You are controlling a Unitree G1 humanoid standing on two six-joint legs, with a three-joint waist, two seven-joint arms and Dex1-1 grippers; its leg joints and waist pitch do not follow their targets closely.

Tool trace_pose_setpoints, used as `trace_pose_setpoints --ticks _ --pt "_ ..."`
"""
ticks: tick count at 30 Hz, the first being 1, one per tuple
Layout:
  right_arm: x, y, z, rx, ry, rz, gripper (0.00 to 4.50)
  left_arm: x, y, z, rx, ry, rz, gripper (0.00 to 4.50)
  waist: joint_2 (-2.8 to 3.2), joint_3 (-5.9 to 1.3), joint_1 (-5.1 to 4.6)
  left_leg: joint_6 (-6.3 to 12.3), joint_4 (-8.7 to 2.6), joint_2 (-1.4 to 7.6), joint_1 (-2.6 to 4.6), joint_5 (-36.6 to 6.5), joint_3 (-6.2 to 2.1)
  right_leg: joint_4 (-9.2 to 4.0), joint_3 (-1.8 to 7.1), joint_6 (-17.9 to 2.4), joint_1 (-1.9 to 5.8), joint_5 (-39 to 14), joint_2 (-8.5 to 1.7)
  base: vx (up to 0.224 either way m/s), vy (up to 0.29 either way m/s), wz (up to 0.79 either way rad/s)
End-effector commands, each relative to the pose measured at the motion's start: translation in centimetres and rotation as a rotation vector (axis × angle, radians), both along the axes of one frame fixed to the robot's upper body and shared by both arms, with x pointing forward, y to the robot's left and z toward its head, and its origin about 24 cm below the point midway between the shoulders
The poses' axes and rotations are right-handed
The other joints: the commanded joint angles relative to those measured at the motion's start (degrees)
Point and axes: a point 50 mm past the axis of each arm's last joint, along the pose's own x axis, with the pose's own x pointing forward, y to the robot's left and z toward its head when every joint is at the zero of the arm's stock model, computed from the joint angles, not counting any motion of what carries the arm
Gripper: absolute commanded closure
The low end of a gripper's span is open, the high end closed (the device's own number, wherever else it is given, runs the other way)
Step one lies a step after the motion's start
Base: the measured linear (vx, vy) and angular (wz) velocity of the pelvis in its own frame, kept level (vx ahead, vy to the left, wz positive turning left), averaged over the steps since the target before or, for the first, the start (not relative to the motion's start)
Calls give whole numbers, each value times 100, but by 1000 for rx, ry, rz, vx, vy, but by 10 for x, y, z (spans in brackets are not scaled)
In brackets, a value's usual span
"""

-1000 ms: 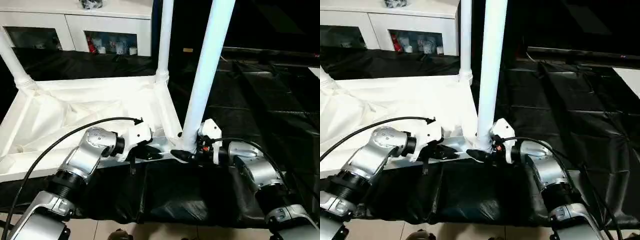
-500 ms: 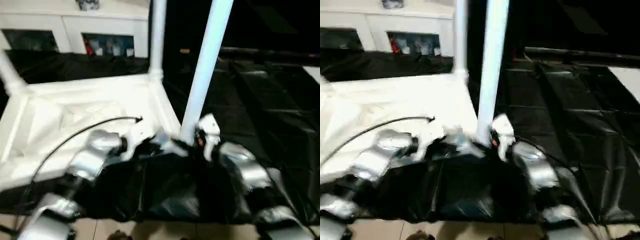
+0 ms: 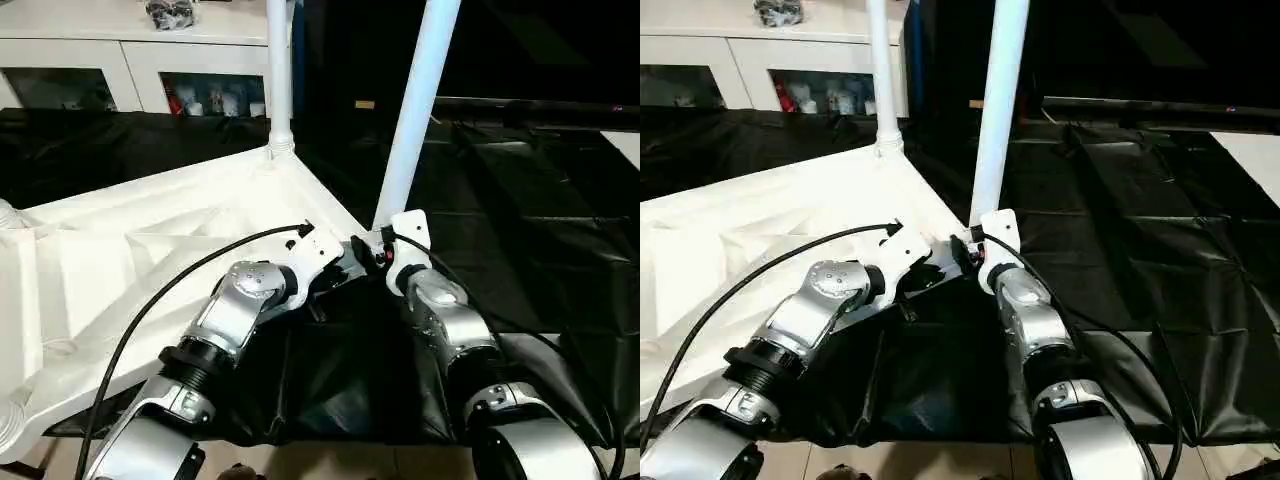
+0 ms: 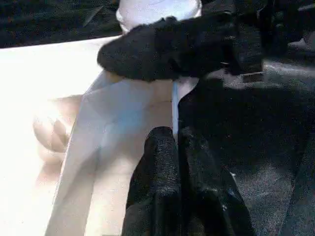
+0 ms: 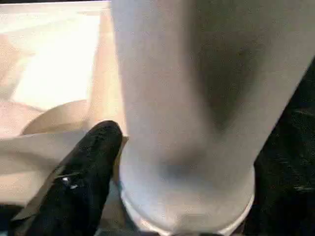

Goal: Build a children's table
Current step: Rotate leg to tighten

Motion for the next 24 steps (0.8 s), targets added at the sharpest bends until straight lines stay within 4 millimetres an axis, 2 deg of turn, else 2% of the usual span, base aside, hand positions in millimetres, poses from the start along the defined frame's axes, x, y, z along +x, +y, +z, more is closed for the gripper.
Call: trace_pose_setpoints --ticks 1,2,8,9,12,14,17,20,21,24 --pt "-13 18 -14 -9 56 153 43 -6 -17 14 -78 -61 -128 450 -3 -392 24 117 -394 118 34 -1818 -50 -518 264 -697 253 -2357 -412 0 0 0" --pt "-13 15 -13 -20 50 167 30 -7 -15 13 -79 -56 -142 450 -2 -393 28 128 -395 118 26 -1757 -48 -508 269 -727 264 -2300 -417 0 0 0" --pt "-16 -5 -10 -53 22 289 30 -14 -4 13 -79 -35 -242 450 30 -398 41 194 -386 127 37 -1678 -26 -492 282 -844 266 -2151 -404 0 0 0" --pt "-20 -15 -9 -80 12 372 30 -17 2 13 -78 -26 -285 450 24 -399 38 194 -395 130 39 -1677 -30 -485 275 -856 273 -2134 -395 0 0 0" --pt "-29 -27 -6 -115 12 530 30 -21 12 14 -67 -2 -355 450 41 -395 68 246 -395 147 40 -1716 -25 -482 283 -855 273 -2085 -385 0 0 0" --pt "-32 -30 -5 -120 17 573 30 -22 15 14 -61 5 -374 450 36 -393 83 257 -391 147 47 -1739 -17 -479 285 -898 268 -2092 -389 0 0 0" --pt "-43 -34 -2 -105 32 718 30 -26 24 14 -41 33 -432 450 32 -383 113 272 -395 146 45 -1774 -18 -498 275 -864 277 -2274 -387 0 0 0" --pt "-50 -35 1 -85 42 803 30 -27 28 15 -33 47 -461 450 18 -377 138 249 -399 155 63 -1848 -20 -514 273 -843 252 -2438 -396 0 0 0" --pt "-50 -35 1 -85 42 803 56 -27 28 15 -33 47 -461 450 19 -376 162 263 -400 158 73 -1844 -20 -524 275 -802 252 -2497 -393 0 0 0" --pt "-57 -35 4 -75 57 887 69 -28 31 15 -28 64 -496 450 16 -375 182 250 -401 163 80 -1836 -22 -533 276 -778 235 -2592 -400 0 0 0"
